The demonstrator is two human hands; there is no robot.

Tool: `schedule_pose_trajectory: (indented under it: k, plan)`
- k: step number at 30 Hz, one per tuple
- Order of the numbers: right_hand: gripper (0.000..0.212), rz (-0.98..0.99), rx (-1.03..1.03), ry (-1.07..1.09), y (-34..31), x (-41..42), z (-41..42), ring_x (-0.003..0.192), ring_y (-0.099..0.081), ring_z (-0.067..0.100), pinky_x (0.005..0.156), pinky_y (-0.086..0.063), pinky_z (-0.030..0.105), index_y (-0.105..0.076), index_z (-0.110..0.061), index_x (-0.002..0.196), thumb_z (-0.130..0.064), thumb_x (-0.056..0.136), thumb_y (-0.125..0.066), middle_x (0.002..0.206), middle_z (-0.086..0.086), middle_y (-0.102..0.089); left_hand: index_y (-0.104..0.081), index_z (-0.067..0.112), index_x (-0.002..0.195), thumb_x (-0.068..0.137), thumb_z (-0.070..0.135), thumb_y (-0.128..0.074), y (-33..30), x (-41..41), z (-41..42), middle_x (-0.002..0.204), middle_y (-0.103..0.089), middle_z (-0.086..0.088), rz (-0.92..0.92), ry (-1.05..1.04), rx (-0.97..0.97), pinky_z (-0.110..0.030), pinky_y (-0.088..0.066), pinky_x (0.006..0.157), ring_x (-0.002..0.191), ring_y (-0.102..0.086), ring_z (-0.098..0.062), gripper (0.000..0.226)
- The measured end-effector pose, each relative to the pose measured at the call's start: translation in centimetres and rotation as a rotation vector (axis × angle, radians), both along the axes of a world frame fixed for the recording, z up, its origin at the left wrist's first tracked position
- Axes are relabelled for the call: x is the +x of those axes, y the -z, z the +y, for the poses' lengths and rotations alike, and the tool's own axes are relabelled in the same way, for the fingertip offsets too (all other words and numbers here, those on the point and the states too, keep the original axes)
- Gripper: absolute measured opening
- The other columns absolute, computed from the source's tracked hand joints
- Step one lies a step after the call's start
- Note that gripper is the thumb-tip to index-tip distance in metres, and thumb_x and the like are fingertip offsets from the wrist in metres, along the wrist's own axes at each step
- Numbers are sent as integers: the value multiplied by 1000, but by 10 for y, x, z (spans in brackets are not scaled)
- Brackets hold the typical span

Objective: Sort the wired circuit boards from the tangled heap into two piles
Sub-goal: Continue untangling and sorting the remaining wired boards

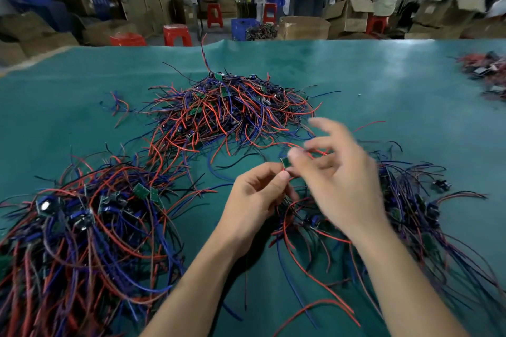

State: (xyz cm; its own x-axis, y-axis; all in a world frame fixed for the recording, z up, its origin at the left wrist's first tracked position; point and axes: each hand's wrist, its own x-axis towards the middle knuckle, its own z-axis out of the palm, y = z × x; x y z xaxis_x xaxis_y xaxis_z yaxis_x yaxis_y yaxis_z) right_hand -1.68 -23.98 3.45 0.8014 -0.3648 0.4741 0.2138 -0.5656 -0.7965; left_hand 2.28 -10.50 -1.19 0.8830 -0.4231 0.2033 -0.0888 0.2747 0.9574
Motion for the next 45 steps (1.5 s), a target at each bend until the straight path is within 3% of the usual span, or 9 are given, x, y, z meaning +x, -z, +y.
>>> schedule_pose_trajectory:
  k: [4,9,15,20,24,26,31,37,45]
  plan:
    - [18,-9,-125,-63,8,0,6,83,-71,0,83,-56,26,-81,-24,101,-15,86,-79,92,-14,-77,-69,-5,92,98,11,-58,-1,-3,-1,74,-66,-4,-74,-5,62,-10,-39,58,60,-51,1,20]
    - [15,-285,-236,146,-5,-4,-13,89,-66,1,87,-50,11,-80,-13,104,-12,89,-77,101,-9,-74,-75,11,85,94,11,-63,-1,-2,-1,78,-73,-6,-78,-17,119,-23,-46,78,77,-61,-12,15]
    - [10,-436,-122,294,-50,-28,-66,96,-69,-1,93,-54,28,-67,-45,105,-40,97,-64,107,-18,-71,-78,14,85,92,17,-68,4,1,0,89,-76,-7,-72,-91,198,-27,-45,80,83,-60,-11,12]
    - [17,-79,-522,219,-102,-41,-122,70,-63,0,71,-48,30,-70,-54,90,-62,80,-60,81,-24,-70,-76,7,90,95,7,-61,2,2,1,81,-74,-1,-15,-136,166,-7,-38,59,57,-53,7,16]
    - [10,548,-891,-73,-107,-27,-86,72,-59,-13,64,-36,1,-66,-56,78,-60,71,-73,73,-39,-62,-74,6,93,94,6,-60,1,4,1,83,-74,-8,-5,-142,167,-6,-36,55,51,-49,7,14]
    - [6,612,-940,-138,-108,-3,-68,77,-63,-2,64,-34,3,-71,-49,81,-53,78,-70,79,-32,-67,-73,4,94,93,3,-61,1,4,-1,80,-73,-6,10,-147,163,-6,-36,55,50,-50,7,12]
    - [19,492,-897,-221,-85,95,-23,92,-68,17,80,-47,20,-79,-27,99,-16,88,-68,98,-3,-78,-72,-1,95,91,-3,-60,3,5,-2,80,-71,-9,36,-150,123,-6,-36,53,48,-50,6,13]
    - [40,575,-725,-134,-30,187,3,121,-59,34,99,-49,36,-64,-26,130,-22,90,-65,136,14,-60,-73,5,94,91,1,-61,5,7,-2,77,-72,-3,34,-150,142,-7,-37,56,52,-51,6,13]
    - [23,391,-234,110,-4,191,-14,107,-69,24,92,-53,28,-84,-27,92,-9,84,-71,106,0,-79,-75,10,89,89,2,-62,4,8,-3,77,-74,-1,54,-175,165,-7,-40,61,57,-57,5,15]
